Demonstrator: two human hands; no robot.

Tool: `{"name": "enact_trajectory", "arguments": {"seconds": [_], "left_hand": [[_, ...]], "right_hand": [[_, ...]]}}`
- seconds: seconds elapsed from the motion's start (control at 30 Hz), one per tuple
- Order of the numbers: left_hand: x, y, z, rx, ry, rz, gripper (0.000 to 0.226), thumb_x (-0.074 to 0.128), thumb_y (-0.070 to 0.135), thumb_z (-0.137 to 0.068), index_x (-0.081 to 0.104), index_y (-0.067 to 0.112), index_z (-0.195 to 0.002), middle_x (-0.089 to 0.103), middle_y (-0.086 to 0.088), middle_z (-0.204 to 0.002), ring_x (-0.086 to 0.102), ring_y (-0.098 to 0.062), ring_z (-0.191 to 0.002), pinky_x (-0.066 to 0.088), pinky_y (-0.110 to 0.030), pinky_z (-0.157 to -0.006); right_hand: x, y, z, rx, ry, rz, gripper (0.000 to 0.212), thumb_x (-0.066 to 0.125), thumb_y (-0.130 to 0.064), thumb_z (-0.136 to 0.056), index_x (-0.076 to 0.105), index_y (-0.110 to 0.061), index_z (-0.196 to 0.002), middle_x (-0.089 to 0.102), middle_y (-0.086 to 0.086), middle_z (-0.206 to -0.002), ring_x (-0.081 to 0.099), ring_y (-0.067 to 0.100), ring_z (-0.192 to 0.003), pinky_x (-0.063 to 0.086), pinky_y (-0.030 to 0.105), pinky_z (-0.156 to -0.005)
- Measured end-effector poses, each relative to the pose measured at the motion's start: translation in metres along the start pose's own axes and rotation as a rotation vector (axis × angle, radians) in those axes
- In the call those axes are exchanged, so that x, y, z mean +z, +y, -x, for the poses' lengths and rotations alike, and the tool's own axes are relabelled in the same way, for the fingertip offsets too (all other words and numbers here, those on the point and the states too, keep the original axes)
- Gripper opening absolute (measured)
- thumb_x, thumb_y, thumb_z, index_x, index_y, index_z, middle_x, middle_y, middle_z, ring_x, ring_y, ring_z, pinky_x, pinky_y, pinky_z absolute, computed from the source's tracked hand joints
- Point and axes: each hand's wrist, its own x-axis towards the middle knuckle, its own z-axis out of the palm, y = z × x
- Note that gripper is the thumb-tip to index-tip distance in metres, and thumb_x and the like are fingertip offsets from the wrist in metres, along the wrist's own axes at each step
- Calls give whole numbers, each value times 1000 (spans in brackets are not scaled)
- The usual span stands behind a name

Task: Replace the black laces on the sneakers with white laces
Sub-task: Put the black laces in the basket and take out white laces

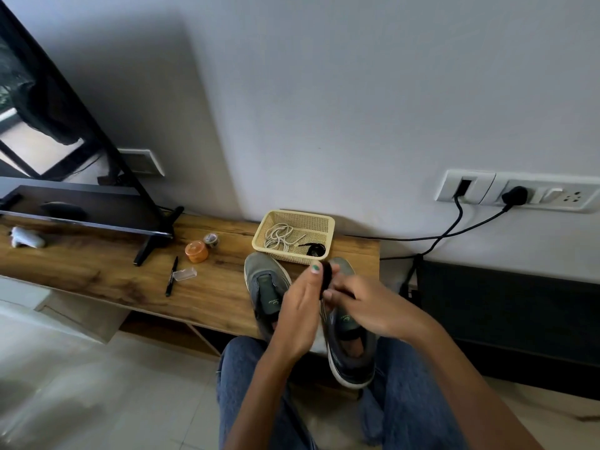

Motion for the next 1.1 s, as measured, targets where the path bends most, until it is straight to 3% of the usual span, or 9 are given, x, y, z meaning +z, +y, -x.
{"name": "enact_trajectory", "arguments": {"seconds": [0.1,0.2,0.27,0.37,0.47,0.63,0.77,0.9,1.1], "left_hand": [[1,-8,5,49,-38,-156,59,27,57,-97,66,15,-84,65,2,-75,62,-10,-73,47,-24,-68],[5,0,7,-65,-5,28,65,22,51,-98,69,12,-74,60,-6,-63,58,-14,-58,48,-22,-62],[6,7,5,-161,72,261,63,25,46,-100,66,15,-63,53,-5,-58,51,-15,-53,49,-25,-62],[2,10,1,-175,101,625,49,30,41,-100,61,7,-84,56,-5,-69,57,-17,-66,55,-26,-71],[0,10,-2,-168,92,741,47,29,36,-101,60,2,-109,69,-13,-96,66,-21,-95,56,-24,-79],[5,4,-2,-166,96,518,42,26,30,-104,57,9,-123,69,-6,-116,63,-14,-112,55,-22,-74],[7,-11,0,-55,67,143,38,27,23,-105,57,15,-127,68,1,-118,60,-7,-114,48,-21,-92],[8,-19,3,32,14,-90,34,31,31,-102,64,24,-94,68,18,-84,62,2,-84,45,-16,-75],[9,-23,3,-51,-32,-113,58,27,50,-95,64,10,-76,64,0,-65,61,-8,-65,47,-22,-63]], "right_hand": [[-12,-2,1,-19,134,6,27,48,-36,-97,61,-20,-80,58,-4,-67,49,1,-58,35,19,-58],[-19,2,-1,-21,273,-9,25,51,-35,-96,62,-22,-78,59,-11,-68,54,-3,-64,36,15,-59],[-19,9,-3,5,346,-13,27,48,-37,-97,61,-21,-79,62,-7,-75,57,7,-72,41,26,-66],[-15,12,-1,50,336,4,32,40,-33,-101,58,-17,-80,52,-8,-66,49,4,-62,34,18,-59],[-4,9,-1,90,201,61,32,37,-28,-103,60,-16,-85,48,-9,-65,45,2,-59,32,14,-53],[12,2,-2,112,60,190,26,39,-24,-102,63,-14,-99,61,2,-89,51,14,-79,42,33,-73],[16,-3,-1,133,-23,314,21,42,-17,-98,61,-12,-106,64,10,-101,59,26,-90,50,45,-83],[10,-12,2,89,43,321,16,50,-12,-94,66,-11,-94,65,8,-99,60,24,-88,48,36,-77],[-5,-12,-3,53,281,172,2,72,-19,-80,70,-20,-79,63,-11,-73,58,2,-70,43,14,-63]]}}
